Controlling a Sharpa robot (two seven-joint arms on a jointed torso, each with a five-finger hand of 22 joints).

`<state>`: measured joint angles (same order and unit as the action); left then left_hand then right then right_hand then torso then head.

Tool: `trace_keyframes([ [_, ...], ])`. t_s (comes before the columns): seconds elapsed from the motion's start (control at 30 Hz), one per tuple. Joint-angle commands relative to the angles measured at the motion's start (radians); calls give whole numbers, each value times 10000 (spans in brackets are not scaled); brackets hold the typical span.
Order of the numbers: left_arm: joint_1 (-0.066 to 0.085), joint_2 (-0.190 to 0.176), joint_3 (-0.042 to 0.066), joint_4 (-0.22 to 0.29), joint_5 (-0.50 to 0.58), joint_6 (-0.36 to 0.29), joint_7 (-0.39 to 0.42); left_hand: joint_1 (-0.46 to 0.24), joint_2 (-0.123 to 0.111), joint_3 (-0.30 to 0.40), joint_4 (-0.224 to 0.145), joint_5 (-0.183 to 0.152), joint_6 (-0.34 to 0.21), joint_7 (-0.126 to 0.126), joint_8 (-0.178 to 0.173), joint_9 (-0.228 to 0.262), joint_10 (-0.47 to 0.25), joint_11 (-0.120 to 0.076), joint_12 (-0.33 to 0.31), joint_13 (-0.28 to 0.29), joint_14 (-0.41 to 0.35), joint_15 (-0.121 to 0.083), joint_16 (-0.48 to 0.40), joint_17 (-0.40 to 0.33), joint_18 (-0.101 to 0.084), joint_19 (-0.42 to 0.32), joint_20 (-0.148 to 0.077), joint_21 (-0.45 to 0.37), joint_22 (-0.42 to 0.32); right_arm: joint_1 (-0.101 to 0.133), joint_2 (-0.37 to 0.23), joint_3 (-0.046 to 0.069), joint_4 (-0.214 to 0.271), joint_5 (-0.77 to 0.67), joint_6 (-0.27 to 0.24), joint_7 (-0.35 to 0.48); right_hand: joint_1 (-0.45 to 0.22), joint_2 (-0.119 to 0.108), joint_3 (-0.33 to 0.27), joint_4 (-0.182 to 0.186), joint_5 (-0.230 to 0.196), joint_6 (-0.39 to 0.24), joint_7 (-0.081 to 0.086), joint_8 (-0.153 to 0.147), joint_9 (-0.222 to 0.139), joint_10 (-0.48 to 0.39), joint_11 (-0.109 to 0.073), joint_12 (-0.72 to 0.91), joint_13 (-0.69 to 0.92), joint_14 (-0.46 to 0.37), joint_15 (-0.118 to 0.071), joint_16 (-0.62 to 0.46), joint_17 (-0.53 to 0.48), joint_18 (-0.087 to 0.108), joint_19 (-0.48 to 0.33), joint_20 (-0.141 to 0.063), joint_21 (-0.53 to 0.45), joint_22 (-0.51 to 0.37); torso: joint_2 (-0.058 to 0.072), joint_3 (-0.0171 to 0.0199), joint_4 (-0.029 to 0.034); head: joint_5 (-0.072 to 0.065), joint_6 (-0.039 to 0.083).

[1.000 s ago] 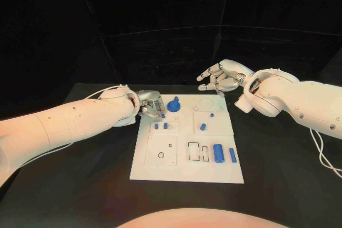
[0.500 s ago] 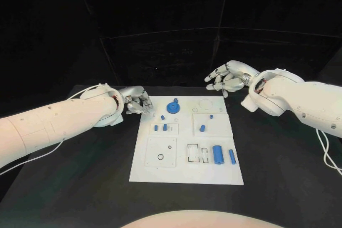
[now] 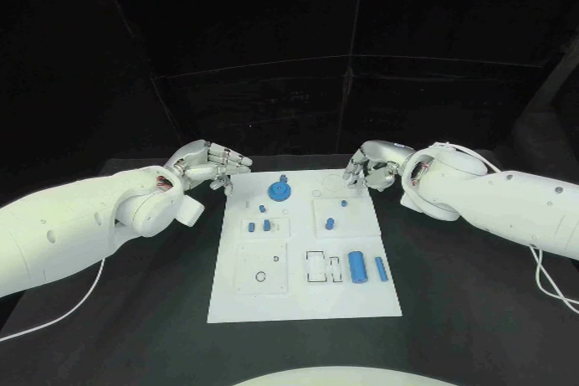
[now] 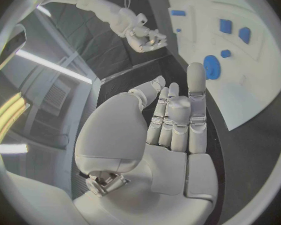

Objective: Assemble the parts on the task board

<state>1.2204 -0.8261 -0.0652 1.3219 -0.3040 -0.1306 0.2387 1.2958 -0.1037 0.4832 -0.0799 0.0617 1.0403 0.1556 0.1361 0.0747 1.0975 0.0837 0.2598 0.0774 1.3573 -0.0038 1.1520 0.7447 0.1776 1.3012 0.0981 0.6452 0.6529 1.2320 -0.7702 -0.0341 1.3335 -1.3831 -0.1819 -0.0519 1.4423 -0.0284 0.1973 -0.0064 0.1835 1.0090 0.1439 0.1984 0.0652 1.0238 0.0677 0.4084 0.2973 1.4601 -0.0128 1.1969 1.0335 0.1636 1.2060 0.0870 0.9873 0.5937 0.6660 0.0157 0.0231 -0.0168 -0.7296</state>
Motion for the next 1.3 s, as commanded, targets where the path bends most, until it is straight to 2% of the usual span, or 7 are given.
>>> trace_keyframes([
  [0.03,-16,-52,-6,246,3066,-282,1235,-53,69,-78,21,-26,47,-45,37,8,153,-21,111,33,-93,-7,-79,-99,64,-81,-29,-92,-55,-72,-41,-69,142,-1770,-53,-949,-60,-207,203,9,-88,58,-7,-155,-14,-1,33,-344,-359,149,15,163,210,-32,142,22,198,292,7,7,16,-84,23],
  [0.07,-23,-66,-7,306,3172,-312,1307,-52,73,-88,20,-26,45,-50,37,7,181,-30,137,41,-98,-13,-85,-105,65,-84,-33,-106,-64,-98,-47,-89,179,-1853,-40,-1005,-112,-251,228,28,-122,33,3,-201,-17,-24,50,-418,-434,163,33,189,240,-39,160,33,226,328,5,11,14,-86,17],
  [0.17,-44,-104,-10,505,3423,-383,1490,-47,80,-118,14,-26,44,-59,41,4,241,-49,207,62,-124,-28,-121,-165,64,-91,-46,-144,-89,-180,-71,-136,335,-2048,50,-1126,-541,-536,135,237,-798,-121,47,-430,-19,-178,156,-724,-768,213,119,290,357,-64,215,107,304,436,4,18,-1,-86,-11],
  [0.27,-58,-119,-12,610,3648,-393,1592,-55,79,-139,17,-28,50,-61,46,4,255,-52,234,70,-152,-31,-155,-222,62,-100,-50,-165,-103,-266,-69,-160,495,-2171,214,-1210,-648,-698,19,284,-873,-263,82,-634,-13,-330,215,-898,-1013,230,159,340,414,-65,246,152,345,495,2,-8,9,-84,-30],
  [0.47,-66,-119,-13,657,3849,-455,1732,-56,85,-163,16,-26,55,-71,52,4,270,-62,271,80,-186,-33,-186,-271,60,-117,-55,-197,-122,-386,-7,-174,605,-2305,390,-1224,-362,-585,245,153,-525,-135,134,-766,11,-225,254,-988,-1344,272,186,460,553,-101,368,189,537,767,-2,0,39,-64,-43],
  [0.87,-76,-97,-17,738,3862,-427,1741,-53,87,-206,8,-25,-4,-57,28,-13,209,-49,303,83,-268,-26,-241,-356,52,-164,-56,-268,-163,-545,275,-178,454,-2344,317,-1092,-148,-460,896,-11,-627,74,140,-911,13,31,245,-1126,-1805,288,180,551,654,-154,522,201,838,1159,13,-2,6,0,-35],
  [1.3,-81,-67,-21,719,3750,-371,1671,-37,118,-209,5,-22,-29,-45,19,-19,166,-39,316,82,-303,-18,-261,-396,49,-180,-54,-297,-181,-598,490,-178,276,-2352,634,-1130,-85,-370,2057,-284,-800,448,151,-1006,41,507,210,-1205,-2238,339,133,782,908,-215,669,185,1242,1667,9,5,13,19,-92],
])
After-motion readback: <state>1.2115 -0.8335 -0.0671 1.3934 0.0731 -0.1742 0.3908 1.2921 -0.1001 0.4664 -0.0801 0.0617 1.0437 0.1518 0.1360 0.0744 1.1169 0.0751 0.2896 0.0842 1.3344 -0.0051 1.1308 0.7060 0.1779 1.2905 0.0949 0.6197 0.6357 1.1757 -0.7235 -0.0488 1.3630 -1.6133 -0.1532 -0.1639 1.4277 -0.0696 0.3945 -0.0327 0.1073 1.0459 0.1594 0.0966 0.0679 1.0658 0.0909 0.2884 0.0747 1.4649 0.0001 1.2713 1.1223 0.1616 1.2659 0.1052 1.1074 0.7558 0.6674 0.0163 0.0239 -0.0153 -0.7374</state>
